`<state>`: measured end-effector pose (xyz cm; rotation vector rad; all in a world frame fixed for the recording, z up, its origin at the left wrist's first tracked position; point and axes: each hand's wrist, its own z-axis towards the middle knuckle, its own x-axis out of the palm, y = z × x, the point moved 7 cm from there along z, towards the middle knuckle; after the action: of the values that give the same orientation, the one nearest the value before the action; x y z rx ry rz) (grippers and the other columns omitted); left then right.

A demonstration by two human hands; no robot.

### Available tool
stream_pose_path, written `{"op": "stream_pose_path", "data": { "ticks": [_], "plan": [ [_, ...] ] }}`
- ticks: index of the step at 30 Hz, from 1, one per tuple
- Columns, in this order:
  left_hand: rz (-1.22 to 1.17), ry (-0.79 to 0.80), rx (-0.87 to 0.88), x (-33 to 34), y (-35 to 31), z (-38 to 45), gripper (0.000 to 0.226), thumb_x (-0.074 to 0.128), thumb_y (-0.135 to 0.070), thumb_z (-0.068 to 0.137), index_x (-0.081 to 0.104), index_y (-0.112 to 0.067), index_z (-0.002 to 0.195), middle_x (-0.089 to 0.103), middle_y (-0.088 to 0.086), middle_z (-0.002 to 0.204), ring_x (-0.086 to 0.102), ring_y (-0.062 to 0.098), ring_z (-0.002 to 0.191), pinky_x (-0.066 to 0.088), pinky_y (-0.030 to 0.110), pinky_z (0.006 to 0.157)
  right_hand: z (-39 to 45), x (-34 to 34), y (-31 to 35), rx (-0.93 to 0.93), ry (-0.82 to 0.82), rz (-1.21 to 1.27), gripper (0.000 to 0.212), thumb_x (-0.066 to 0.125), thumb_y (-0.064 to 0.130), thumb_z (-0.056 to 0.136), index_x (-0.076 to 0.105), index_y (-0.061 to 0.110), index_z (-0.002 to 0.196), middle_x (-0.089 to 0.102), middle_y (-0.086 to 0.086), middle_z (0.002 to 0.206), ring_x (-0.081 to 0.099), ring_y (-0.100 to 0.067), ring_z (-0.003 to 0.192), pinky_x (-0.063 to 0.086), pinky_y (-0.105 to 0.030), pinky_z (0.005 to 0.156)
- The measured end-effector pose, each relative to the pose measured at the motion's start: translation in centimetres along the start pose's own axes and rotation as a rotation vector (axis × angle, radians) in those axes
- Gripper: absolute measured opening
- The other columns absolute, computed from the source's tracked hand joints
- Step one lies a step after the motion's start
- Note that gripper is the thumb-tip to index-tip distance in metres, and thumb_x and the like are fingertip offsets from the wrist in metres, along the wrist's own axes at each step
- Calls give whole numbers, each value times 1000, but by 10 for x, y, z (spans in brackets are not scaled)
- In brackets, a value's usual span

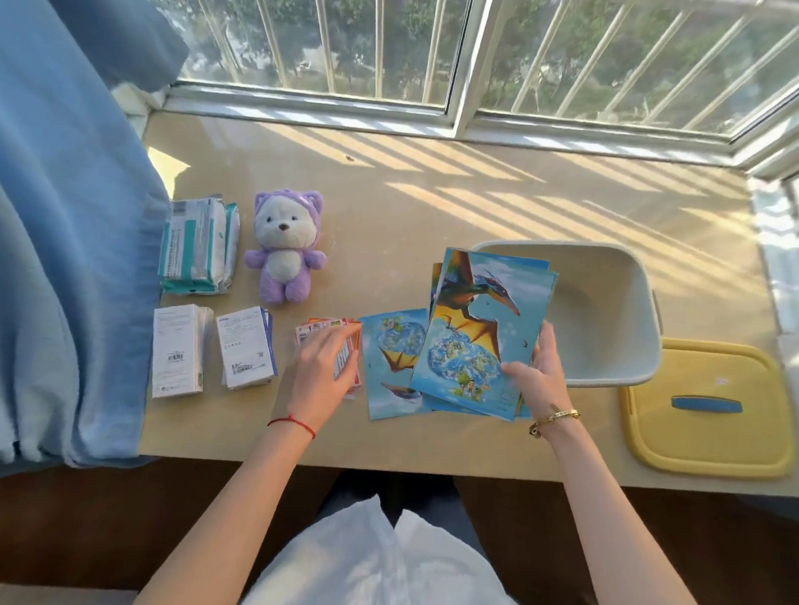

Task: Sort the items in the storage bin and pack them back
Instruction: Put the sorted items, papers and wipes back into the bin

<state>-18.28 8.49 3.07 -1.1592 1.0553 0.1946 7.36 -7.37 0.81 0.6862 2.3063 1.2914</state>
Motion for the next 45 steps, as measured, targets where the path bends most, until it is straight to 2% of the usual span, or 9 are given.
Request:
{"op": "stream_pose_path", "data": {
  "ticks": [5,7,10,20,26,32,35,38,45],
  "plan": [
    [101,-27,98,0,-33,14,28,53,-22,91,63,-16,117,63,-1,109,59,18,101,53,40,85,26,-68,9,28,-44,-48,62,55,-15,83,38,24,128,61,-6,113,64,-19,101,56,-30,71],
    [122,-40,86,7,-43,19,30,48,-27,91,64,-16,115,63,-1,107,59,18,100,53,41,84,42,-89,7,56,-30,-83,62,55,-15,81,39,25,126,61,-6,114,64,-21,102,57,-36,75],
    [157,-97,43,22,-55,22,24,61,-14,88,65,-14,112,65,-1,105,56,17,99,51,40,86,69,-111,4,87,16,-191,63,58,-11,76,39,26,124,59,-6,113,61,-29,107,55,-47,85],
    [229,-129,-112,81,-88,13,28,63,-10,88,65,-13,116,66,0,108,59,16,103,49,33,89,150,-93,-46,182,217,-398,60,51,-11,78,38,25,124,60,-2,106,62,-27,101,55,-51,85],
    [223,-114,-180,105,-80,8,26,61,-10,90,65,-13,115,66,1,109,58,17,104,49,35,89,175,-80,-94,228,178,-489,58,46,-7,86,32,19,136,57,-3,111,58,-25,98,47,-33,77],
    [246,-96,-210,109,-71,6,26,61,-11,91,64,-15,116,65,1,109,58,17,106,47,34,91,184,-85,-113,274,193,-667,55,56,2,89,32,12,138,55,-7,115,54,-26,99,44,-32,81],
    [245,-103,-194,103,-72,7,26,61,-10,90,65,-14,116,66,1,109,58,17,105,49,35,90,185,-94,-100,226,170,-802,53,61,9,87,37,6,134,49,-18,129,52,-36,117,45,-40,94],
    [238,-104,-184,92,-69,9,27,60,-10,90,64,-14,117,66,1,110,58,18,106,51,37,88,177,-102,-76,99,124,-946,56,58,11,90,36,3,140,40,-20,138,40,-37,129,34,-42,108],
    [205,-127,-174,50,-48,5,29,63,-10,89,64,-13,117,66,3,110,60,19,104,54,36,83,114,-67,-12,-305,29,-799,42,58,18,92,50,10,133,55,-8,125,48,-23,117,40,-36,103]
  ]
}}
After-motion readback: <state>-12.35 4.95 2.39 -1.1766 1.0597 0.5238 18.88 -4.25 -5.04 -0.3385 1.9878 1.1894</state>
